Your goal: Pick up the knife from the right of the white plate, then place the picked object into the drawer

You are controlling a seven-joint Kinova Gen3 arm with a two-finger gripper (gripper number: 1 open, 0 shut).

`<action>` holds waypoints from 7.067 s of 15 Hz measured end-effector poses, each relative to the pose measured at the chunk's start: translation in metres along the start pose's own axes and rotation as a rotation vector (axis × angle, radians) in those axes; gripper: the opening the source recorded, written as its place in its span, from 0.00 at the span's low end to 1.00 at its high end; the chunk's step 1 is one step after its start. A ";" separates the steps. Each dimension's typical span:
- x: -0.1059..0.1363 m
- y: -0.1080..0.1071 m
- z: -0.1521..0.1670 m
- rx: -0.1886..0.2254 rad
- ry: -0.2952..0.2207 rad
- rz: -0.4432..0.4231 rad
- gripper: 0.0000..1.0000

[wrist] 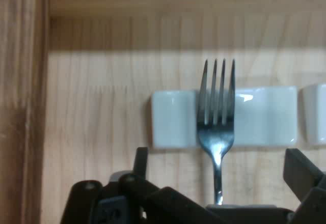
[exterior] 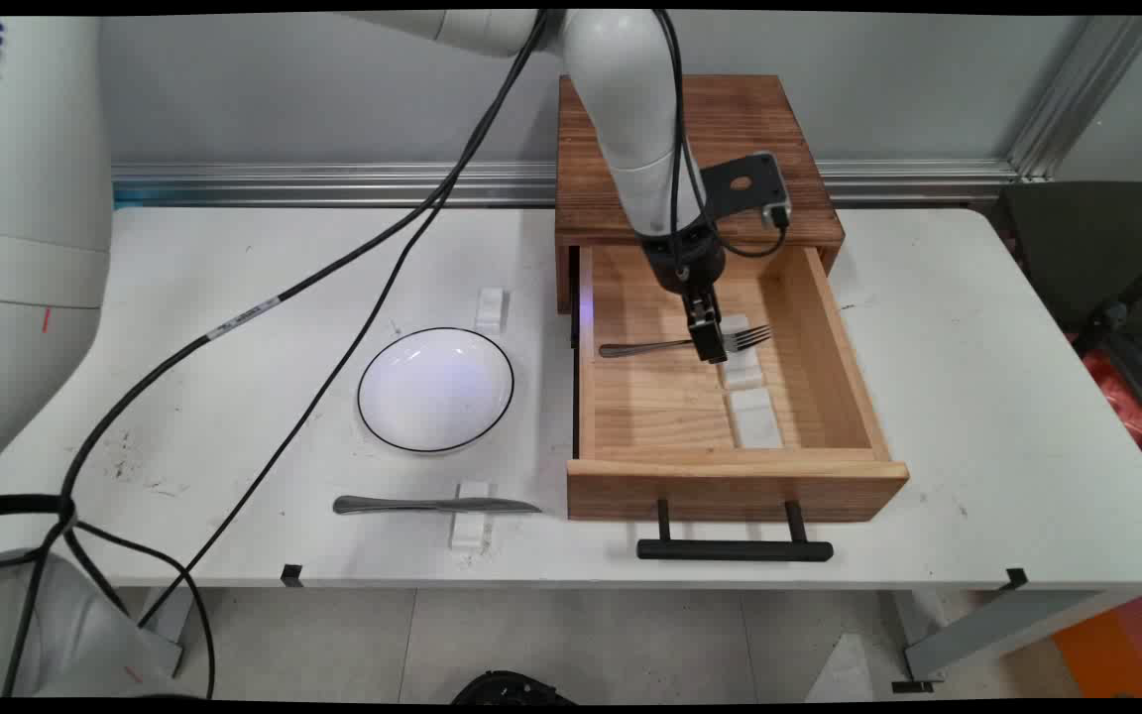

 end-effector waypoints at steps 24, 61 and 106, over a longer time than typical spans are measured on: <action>-0.132 0.089 -0.223 0.015 -0.049 -0.047 1.00; -0.287 0.184 -0.110 -0.088 -0.158 0.010 1.00; -0.276 0.178 -0.215 -0.138 -0.107 0.052 0.00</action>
